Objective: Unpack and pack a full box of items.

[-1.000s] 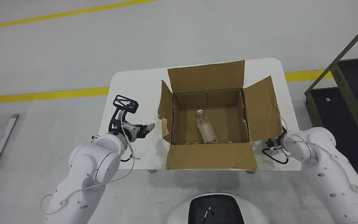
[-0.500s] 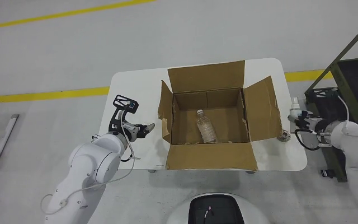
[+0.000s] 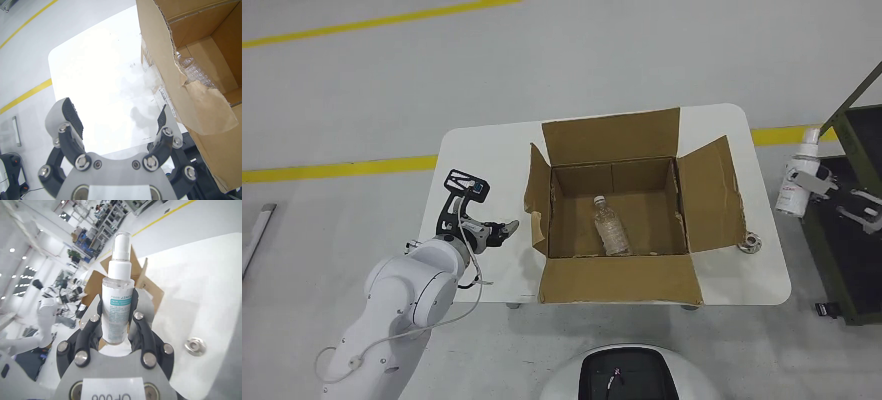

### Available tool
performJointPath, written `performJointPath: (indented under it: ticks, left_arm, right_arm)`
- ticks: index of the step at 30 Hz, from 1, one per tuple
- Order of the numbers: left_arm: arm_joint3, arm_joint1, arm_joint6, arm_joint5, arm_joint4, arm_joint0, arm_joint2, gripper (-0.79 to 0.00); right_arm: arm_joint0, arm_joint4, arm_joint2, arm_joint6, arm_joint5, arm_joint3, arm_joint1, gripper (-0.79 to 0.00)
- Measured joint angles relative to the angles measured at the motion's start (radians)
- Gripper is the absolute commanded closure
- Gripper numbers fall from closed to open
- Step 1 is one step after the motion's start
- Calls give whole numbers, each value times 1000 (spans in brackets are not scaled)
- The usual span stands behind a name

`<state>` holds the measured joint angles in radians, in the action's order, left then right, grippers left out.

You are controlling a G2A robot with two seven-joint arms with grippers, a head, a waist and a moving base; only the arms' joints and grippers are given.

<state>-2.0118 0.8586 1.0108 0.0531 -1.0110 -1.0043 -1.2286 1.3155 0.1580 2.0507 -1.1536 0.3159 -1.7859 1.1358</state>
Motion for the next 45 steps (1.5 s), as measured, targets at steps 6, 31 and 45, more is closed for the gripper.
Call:
performJointPath:
  ticks: [6,31,45]
  left_arm:
    - [0,0,0,0,0,0,0,-785]
    - [0,0,0,0,0,0,0,-785]
    - [0,0,0,0,0,0,0,-785]
  right_arm:
    - [-56,136,-129,-52,-14,2,-6,0]
    - [-165,-72,-415,39,-221,-5,-9,0]
    - [-379,-570,-782,125,-430,42,2,0]
